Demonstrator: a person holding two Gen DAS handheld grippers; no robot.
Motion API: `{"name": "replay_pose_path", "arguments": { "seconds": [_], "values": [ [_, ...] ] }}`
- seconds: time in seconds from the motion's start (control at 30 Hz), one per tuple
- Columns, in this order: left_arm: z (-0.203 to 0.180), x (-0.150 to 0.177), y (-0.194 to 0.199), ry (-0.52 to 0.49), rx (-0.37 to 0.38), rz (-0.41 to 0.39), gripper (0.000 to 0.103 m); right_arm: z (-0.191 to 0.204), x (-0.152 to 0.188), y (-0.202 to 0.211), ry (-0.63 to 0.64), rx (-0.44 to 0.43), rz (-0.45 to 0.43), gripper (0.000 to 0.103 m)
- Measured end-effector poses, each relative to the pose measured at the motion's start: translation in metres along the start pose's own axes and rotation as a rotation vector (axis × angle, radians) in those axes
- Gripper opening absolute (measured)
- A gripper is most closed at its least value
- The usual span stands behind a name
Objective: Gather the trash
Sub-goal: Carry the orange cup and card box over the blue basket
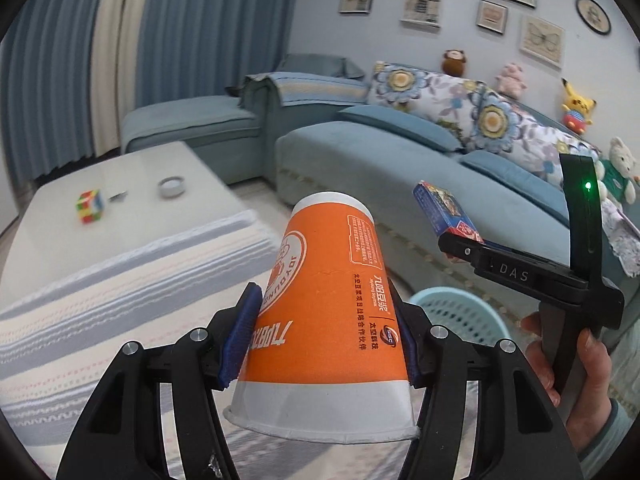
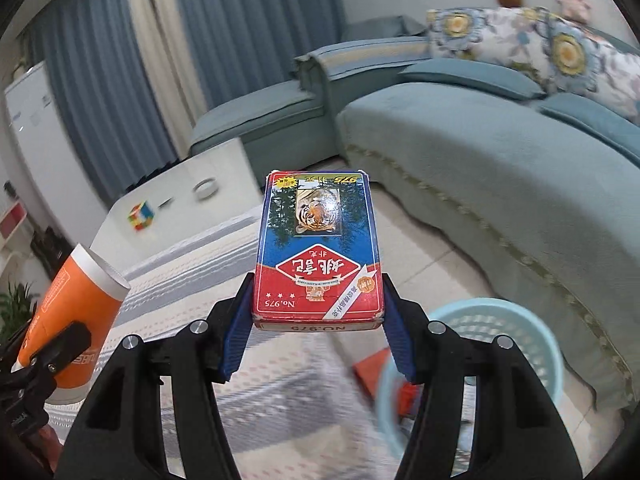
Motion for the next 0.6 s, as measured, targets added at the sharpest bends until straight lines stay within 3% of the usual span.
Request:
{"name": "replay_pose_path", "arguments": {
  "seconds": [0.17,0.37,0.6],
  "values": [
    [-0.055,-0.002,-0.02,-0.023,0.044,0.016,0.057,-0.061,-0.004,0.015,-0.052,0.068,0.01,0.055],
    [-0.106,0.007,-0.052,-0.028,0.08,0.067,0.057,-0.127,0.01,0.017,-0.136,0.167,0.112,0.055],
    [-0.145,0.04,-0.094,-0.027,0.11,0.173,0.058,-0.164,0.036,0.007,-0.177,0.238,0.216,0.055]
  ]
}}
Point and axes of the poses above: each gripper's, at about its wrist camera, not at the fingertips, and y roughly against the way its jaws point, z to its left, x to its underside, the point moved 8 cm from there along -y, roughly the way its jaws point, and after that the axes turned 11 degrees about -z, right-handed, at the moved point
